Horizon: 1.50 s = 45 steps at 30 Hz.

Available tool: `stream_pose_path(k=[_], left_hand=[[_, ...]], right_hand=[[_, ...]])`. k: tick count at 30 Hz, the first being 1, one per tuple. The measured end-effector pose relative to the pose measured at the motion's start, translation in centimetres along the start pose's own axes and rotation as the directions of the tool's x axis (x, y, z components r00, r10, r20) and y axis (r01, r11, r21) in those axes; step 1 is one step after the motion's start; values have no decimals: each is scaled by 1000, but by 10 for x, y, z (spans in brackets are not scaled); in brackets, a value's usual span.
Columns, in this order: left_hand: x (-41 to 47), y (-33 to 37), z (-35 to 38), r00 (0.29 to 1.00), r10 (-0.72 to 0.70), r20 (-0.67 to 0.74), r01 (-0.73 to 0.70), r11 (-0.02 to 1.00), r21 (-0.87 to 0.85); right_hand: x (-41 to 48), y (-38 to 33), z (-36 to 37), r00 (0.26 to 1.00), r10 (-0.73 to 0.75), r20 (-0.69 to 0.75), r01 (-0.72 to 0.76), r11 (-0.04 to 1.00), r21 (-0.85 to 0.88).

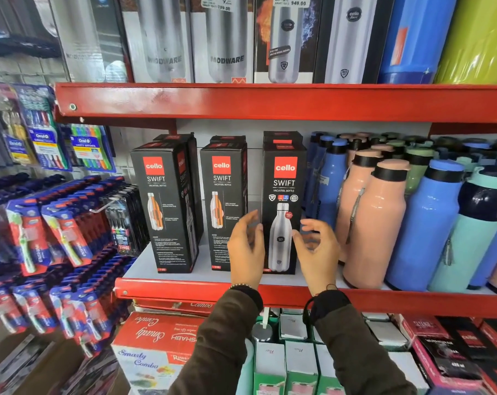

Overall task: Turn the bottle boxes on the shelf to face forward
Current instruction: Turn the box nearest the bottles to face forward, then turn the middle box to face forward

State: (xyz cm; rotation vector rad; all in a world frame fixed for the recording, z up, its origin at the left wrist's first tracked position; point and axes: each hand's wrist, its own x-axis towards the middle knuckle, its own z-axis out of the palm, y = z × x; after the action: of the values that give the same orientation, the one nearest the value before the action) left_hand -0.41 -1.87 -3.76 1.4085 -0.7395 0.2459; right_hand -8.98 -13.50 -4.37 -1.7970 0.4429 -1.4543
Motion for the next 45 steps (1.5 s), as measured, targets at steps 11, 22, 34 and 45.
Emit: stream_pose_path(k=[11, 22, 34, 45], left_hand=[[17, 1, -53, 973, 174, -152, -150, 976, 156], [31, -18, -90, 910, -357, 209, 379, 922, -75], [30, -16, -113, 927, -353, 129, 375, 878, -297], [30, -17, -118, 971, -237, 18, 231, 921, -315]], right_hand=[[-28, -42, 60, 988, 35, 149, -49, 995, 90], [-40, -47, 114, 902, 241, 358, -222, 971, -94], [-50, -55, 114, 939, 234, 253, -220, 972, -83], [-40, -63, 114, 953, 249, 175, -236, 968, -90]])
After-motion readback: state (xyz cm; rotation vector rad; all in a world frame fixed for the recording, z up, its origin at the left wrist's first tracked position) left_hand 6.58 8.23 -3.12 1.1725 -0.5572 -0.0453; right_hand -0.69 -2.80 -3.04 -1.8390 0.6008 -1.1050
